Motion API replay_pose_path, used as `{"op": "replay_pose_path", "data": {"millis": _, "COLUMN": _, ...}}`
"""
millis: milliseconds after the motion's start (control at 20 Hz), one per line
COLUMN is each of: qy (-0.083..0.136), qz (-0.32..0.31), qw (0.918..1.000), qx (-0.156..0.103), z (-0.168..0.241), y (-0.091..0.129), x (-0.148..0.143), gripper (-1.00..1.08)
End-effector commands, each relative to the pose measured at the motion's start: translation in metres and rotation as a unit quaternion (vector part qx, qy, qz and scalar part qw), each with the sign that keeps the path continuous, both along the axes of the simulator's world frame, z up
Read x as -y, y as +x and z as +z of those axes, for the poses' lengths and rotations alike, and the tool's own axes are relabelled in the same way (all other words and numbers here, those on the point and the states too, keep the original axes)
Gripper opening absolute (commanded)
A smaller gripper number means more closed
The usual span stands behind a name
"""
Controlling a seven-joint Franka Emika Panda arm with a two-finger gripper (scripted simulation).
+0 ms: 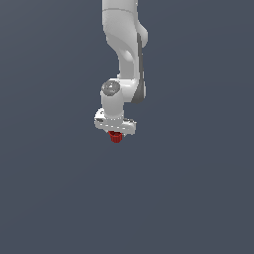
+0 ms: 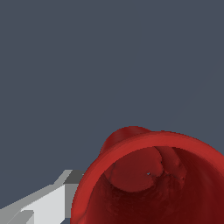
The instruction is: Pick up the object and move it to a goal position.
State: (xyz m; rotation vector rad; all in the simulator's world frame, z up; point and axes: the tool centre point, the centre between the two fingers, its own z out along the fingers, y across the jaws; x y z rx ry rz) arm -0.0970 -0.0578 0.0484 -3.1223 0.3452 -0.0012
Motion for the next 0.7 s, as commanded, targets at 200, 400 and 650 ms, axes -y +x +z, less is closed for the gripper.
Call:
{"op": "replay_pose_path", "data": {"millis": 200, "qy": 0.000, "qz": 0.000, "qw": 1.0000, "qx": 0.000, "z": 0.001, "y": 0.000, "x": 0.000, "gripper": -1.00}}
{"op": "replay_pose_path", "data": {"millis": 400, "qy": 0.000, "qz": 0.000, "qw": 1.0000, "qx": 0.000, "z": 0.010, "y": 0.002, "x": -0.001, "gripper": -1.00}}
{"op": "replay_pose_path", "data": {"millis": 650, "qy": 0.000, "qz": 0.000, "qw": 1.0000, "qx": 0.000, "z": 0.034, "y": 0.006, "x": -0.002, "gripper": -1.00}}
